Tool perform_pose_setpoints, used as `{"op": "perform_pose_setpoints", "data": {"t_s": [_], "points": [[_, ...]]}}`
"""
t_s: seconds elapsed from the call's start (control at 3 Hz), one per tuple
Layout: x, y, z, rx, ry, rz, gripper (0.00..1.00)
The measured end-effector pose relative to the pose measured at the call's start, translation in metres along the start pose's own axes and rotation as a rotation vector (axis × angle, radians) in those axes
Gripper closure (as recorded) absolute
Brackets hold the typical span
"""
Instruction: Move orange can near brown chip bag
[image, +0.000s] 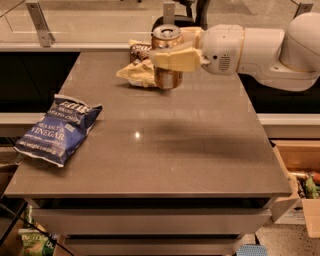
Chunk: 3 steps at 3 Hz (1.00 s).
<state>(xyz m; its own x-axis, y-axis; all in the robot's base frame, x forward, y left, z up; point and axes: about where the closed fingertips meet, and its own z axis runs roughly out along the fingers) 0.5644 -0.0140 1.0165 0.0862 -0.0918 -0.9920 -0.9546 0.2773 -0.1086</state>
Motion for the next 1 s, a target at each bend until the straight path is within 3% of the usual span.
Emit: {"op": "perform_pose_setpoints", "data": {"t_s": [0.33, 1.0], "points": [[0.0002, -0.0271, -0.0128, 0.061, 0.016, 0.018, 1.0], [0.0005, -0.0227, -0.0086, 0.055, 0.011, 0.028, 1.0]]}}
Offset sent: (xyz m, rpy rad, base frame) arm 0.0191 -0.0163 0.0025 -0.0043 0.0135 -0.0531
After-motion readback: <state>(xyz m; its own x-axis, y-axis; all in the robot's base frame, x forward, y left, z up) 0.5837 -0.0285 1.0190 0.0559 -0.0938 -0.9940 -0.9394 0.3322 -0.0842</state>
